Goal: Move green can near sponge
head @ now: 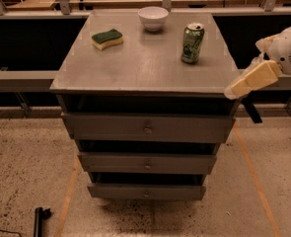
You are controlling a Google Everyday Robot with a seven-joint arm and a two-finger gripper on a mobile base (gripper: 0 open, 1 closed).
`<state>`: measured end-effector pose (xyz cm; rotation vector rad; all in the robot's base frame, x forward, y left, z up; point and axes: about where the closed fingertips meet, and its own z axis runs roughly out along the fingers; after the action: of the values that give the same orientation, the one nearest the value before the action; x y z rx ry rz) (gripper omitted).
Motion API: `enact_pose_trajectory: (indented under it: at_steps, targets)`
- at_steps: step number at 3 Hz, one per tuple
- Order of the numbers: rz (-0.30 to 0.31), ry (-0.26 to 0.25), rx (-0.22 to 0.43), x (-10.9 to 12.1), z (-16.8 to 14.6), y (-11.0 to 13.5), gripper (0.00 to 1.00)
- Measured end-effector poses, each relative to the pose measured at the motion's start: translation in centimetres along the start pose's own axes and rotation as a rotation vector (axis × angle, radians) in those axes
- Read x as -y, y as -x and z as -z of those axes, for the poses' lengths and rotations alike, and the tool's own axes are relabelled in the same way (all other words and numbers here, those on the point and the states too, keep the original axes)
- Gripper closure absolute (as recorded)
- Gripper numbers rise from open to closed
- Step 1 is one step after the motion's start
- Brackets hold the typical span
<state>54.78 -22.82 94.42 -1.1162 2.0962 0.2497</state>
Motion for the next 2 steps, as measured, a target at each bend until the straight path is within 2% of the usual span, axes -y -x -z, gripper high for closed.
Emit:
enact_pose_trajectory:
  at_steps: [1, 2]
  targets:
    - [-0.044, -0.049, 0.176, 2.94, -2.84, 1.66, 0.00]
    - [-0.047, -0.084, 0.204, 3.89, -3.00, 2.40, 0.00]
